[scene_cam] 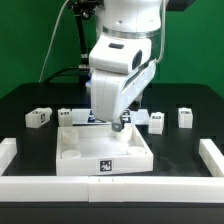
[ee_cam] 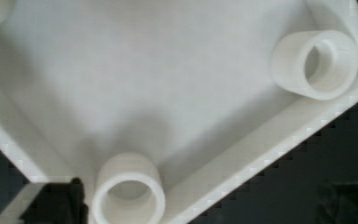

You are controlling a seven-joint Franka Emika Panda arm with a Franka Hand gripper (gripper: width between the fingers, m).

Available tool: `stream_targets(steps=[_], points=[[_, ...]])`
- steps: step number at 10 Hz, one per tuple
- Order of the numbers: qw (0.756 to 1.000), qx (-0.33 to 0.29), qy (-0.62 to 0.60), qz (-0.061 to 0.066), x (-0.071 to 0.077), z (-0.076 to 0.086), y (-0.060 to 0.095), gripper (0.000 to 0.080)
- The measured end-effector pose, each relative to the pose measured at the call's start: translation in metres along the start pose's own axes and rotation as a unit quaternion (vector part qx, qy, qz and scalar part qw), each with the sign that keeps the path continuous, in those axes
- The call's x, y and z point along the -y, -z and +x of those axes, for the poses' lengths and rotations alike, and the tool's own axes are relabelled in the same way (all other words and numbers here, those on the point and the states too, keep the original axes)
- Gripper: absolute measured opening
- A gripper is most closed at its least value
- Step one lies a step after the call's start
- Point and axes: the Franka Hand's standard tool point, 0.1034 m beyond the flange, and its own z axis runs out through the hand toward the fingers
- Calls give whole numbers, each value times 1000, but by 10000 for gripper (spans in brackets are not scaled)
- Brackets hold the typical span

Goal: Assemble one leg

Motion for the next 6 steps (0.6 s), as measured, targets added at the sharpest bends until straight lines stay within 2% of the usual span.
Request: stream_targets(steps=[3, 4, 5, 6], points=[[1000, 0, 0, 0, 0, 0, -1, 650], [998, -9, 50, -21, -1, 1, -4, 650], [993, -15, 113, -36, 7, -4, -12, 650], [988, -12, 153, -29, 16, -11, -19, 650]])
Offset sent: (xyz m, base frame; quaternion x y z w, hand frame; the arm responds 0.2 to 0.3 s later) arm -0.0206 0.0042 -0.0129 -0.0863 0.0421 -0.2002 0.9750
